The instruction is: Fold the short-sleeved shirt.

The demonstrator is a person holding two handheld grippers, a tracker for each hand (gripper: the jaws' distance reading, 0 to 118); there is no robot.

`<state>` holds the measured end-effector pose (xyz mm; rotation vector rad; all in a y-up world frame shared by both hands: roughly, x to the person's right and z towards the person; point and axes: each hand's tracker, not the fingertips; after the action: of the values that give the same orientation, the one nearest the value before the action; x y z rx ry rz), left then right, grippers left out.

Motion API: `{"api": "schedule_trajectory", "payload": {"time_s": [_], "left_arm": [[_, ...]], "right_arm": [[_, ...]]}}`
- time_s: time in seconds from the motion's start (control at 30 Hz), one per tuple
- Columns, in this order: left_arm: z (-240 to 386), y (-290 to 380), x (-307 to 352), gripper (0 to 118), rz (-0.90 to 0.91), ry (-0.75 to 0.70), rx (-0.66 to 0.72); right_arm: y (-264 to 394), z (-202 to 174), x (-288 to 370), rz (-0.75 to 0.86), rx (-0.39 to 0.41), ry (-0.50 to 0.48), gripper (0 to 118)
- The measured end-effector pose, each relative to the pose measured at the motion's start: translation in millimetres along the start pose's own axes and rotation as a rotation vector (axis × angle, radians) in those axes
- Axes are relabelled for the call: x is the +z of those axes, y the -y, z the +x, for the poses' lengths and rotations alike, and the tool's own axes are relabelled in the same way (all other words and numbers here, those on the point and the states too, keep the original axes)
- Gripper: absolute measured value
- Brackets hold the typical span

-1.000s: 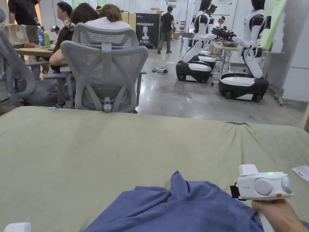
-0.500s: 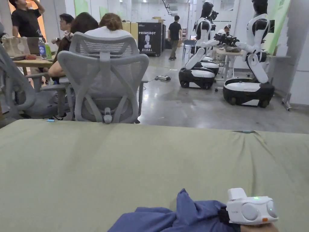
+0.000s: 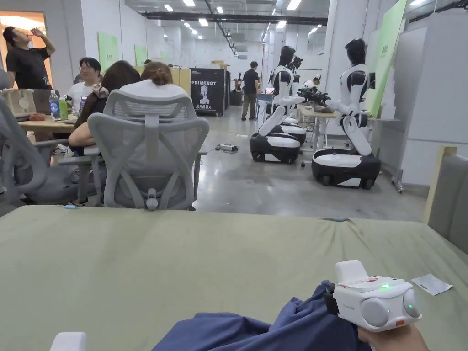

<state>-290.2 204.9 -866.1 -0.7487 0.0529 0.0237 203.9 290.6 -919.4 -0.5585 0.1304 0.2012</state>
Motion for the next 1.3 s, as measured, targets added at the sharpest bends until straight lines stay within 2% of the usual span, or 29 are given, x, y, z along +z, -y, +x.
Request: {"api": "schedule_trajectory", "payload": {"time_s": [0.1, 0.17, 0.27, 0.43, 0.57, 0.73, 0.9, 1.07, 1.2, 1.3], "left_arm": [[17, -32, 10, 0, 0.051, -0.026, -0.024], [21, -59, 19, 0, 0.095, -0.024, -0.015], [32, -112, 41, 0, 0.196, -0.072, -0.078], [50, -211, 81, 0, 0.36, -0.124, -0.144], [75, -277, 120, 0, 0.477, -0.159, -0.169], [84, -351, 143, 0, 0.567, -0.105, -0.085], [83, -408, 146, 0, 0.629, -0.083, -0.042], [86, -445, 143, 0, 0.682, -0.14, -0.062], [89, -451, 126, 0, 0.683, -0.163, -0.078], [90, -431, 91, 0, 0.62, -0.158, -0.062]], "right_arm": [[-6, 4, 22, 0.036, -0.034, 0.016, 3], [-17, 11, 34, 0.072, -0.037, 0.056, 3], [-47, 28, 57, 0.162, -0.047, 0.134, 3], [-121, 71, 95, 0.3, -0.081, 0.225, 3], [-185, 99, 115, 0.395, -0.056, 0.28, 3], [-253, 133, 129, 0.519, -0.161, 0.246, 3], [-295, 142, 127, 0.584, -0.141, 0.254, 3], [-316, 149, 112, 0.611, -0.144, 0.255, 3], [-309, 149, 89, 0.602, -0.158, 0.246, 3], [-284, 147, 60, 0.552, -0.155, 0.239, 3]]}}
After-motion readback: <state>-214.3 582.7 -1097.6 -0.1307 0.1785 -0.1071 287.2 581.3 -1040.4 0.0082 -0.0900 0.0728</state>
